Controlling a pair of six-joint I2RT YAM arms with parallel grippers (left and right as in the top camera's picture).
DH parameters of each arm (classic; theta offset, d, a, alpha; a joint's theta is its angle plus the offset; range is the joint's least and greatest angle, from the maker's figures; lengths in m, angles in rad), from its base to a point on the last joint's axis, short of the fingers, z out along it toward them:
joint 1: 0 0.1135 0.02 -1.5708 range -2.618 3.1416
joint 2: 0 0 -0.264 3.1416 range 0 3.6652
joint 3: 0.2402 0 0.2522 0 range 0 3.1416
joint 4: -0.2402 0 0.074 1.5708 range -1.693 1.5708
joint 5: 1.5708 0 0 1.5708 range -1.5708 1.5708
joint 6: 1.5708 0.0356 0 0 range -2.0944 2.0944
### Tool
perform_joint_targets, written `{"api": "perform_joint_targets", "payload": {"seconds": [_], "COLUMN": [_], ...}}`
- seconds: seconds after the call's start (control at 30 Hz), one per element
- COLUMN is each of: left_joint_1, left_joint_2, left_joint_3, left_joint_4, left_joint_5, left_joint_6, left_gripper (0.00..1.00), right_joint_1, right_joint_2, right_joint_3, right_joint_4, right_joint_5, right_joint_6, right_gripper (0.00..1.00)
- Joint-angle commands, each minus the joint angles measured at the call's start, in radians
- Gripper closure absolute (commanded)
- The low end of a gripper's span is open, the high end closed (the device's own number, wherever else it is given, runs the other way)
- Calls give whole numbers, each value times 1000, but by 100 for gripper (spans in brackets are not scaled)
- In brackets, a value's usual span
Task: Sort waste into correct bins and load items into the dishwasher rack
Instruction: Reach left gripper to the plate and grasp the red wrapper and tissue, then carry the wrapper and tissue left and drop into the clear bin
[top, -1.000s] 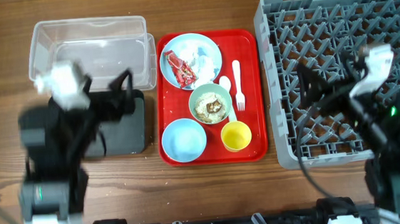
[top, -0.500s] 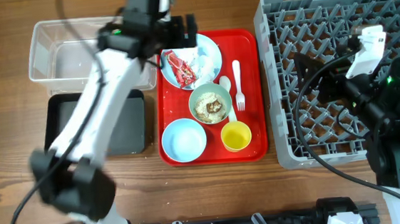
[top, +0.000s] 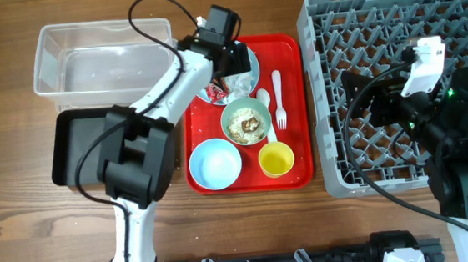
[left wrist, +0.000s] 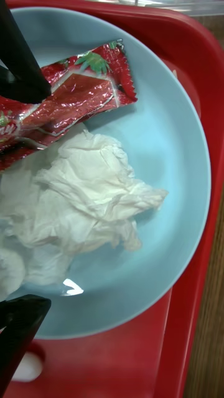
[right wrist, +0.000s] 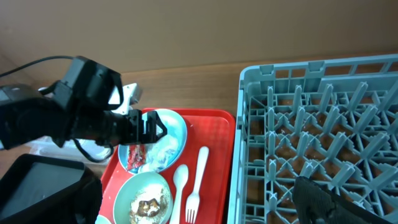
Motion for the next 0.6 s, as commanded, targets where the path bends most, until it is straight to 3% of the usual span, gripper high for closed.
{"api": "perform_joint_targets", "payload": {"seconds": [0.0, 0.17, 0.33, 0.5, 0.53, 0.57], "left_joint_1": [-25, -27, -27, -27, -27, -27], "left_joint_2": [50, 81, 83, 83, 83, 83], "left_joint_3": [17, 16, 16, 16, 16, 16], "left_joint_4": [6, 5, 24, 55, 56, 57], "left_joint_5": [-111, -110, -111, -110, -110, -107], "left_joint_6": [-61, -61, -61, -61, -61, -61], "left_gripper": [0, 4, 37, 89, 96, 96], "right_joint_1": [2, 2, 2, 2, 2, 2], "right_joint_2": [17, 39, 64, 74, 74, 74], "right_joint_3": [23, 23, 23, 23, 23, 23], "right_joint_4": [-16, -45, -51, -52, -52, -51], "right_joint_5": [-17, -17, -17, -18, -17, -17], "right_joint_6": [-18, -18, -17, -17, -17, -18], "right_gripper": [0, 0, 0, 0, 0, 0]}}
